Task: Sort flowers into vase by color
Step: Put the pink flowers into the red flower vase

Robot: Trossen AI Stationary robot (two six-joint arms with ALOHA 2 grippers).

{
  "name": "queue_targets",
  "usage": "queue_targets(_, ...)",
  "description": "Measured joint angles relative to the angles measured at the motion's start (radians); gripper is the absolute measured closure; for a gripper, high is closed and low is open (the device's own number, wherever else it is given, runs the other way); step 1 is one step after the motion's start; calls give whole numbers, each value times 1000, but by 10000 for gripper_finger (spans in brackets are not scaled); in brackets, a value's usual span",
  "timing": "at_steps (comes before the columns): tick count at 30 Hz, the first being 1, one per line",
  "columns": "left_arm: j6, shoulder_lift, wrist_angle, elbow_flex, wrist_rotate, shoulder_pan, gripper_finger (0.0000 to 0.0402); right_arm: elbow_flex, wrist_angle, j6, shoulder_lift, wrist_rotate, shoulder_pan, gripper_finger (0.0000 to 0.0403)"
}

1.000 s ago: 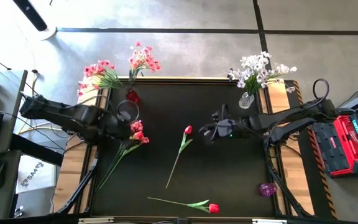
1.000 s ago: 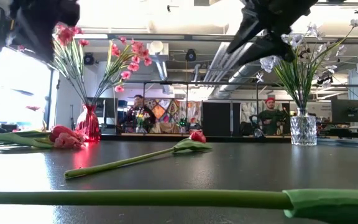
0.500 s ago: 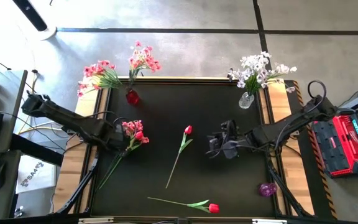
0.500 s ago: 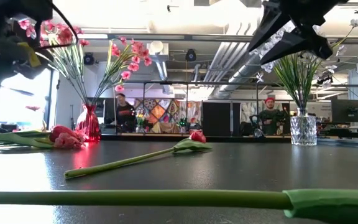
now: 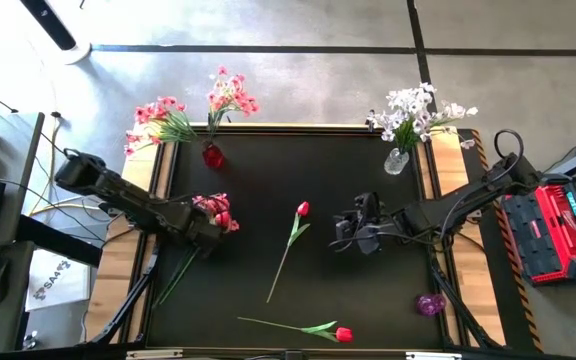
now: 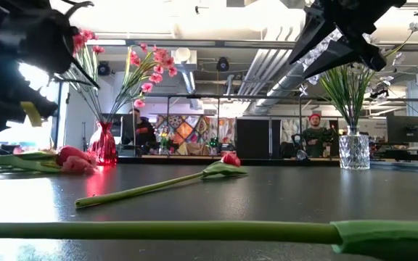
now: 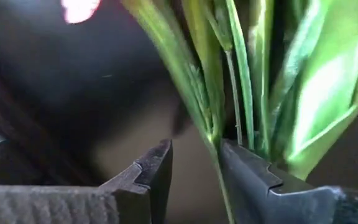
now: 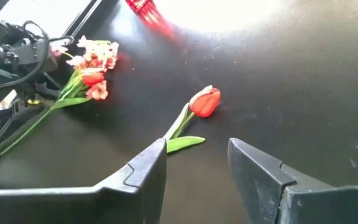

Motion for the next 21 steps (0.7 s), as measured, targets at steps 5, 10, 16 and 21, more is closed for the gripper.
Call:
queue_targets(5, 38, 46, 83, 9, 44, 0, 283, 0, -3, -4, 0, -10, 0, 242)
queue_targets(10, 48, 49, 115, 21, 37, 8, 294, 0, -6, -19, 0, -11, 0, 242)
queue_targets(16, 69, 47, 130, 25, 49, 9, 381, 0, -36, -23, 0, -17, -4, 242)
queue_targets(21, 93, 43, 168, 73, 39, 9, 391, 0, -43, -26, 0, -17, -4, 242)
